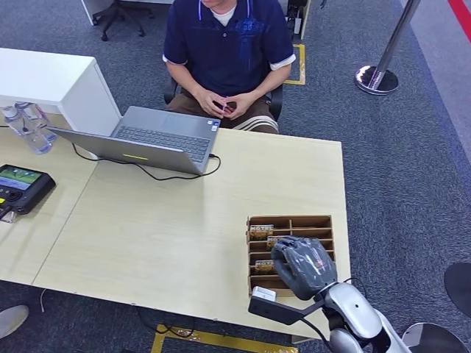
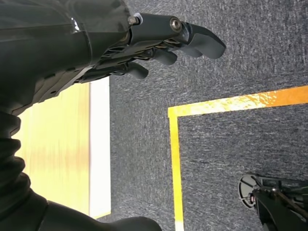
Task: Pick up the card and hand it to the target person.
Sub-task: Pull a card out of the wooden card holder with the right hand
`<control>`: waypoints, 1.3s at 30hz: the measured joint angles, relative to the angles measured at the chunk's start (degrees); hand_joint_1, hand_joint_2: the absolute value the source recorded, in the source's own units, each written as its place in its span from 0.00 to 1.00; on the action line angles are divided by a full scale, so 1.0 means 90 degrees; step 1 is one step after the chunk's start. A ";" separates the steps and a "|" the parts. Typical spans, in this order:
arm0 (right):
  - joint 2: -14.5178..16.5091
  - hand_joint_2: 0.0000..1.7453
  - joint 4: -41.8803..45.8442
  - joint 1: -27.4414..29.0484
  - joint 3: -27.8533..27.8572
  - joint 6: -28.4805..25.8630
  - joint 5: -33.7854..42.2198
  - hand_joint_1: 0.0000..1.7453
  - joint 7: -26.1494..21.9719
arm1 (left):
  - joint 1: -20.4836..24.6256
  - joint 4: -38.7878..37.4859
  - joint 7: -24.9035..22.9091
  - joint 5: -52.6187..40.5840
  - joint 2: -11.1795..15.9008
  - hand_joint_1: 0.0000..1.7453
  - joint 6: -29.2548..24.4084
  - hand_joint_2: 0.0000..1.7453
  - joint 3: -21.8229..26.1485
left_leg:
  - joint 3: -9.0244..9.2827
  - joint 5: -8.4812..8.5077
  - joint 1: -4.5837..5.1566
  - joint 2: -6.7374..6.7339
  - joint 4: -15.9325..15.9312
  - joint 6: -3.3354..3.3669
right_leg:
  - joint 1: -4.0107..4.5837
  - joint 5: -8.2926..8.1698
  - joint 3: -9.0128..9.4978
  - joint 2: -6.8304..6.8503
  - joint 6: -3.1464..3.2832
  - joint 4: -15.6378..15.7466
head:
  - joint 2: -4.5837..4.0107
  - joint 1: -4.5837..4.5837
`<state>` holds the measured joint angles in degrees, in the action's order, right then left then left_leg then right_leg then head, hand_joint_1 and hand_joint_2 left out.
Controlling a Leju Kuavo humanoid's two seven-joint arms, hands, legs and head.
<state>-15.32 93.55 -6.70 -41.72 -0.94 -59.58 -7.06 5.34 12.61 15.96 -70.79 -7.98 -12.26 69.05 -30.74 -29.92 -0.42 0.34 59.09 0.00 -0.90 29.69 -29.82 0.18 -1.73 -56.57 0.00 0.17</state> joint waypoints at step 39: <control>-0.0043 1.00 -0.0036 -0.0008 -0.0116 0.0272 0.0188 0.62 -0.0131 | 0.0002 0.0000 0.0007 -0.0022 0.0015 0.00 0.0000 1.00 -0.0002 | 0.0000 0.0000 0.0000 0.0000 0.0000 0.0000 | 0.0000 0.0000 0.0001 0.0000 0.0000 0.0000 | 0.0000 0.0000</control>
<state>-15.70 93.23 -6.77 -42.77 1.51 -57.89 -8.24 5.36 12.61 16.02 -71.00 -7.85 -12.26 69.03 -30.74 -29.92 -0.42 0.34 59.09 0.00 -0.90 29.69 -29.82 0.18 -1.73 -56.57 0.00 0.17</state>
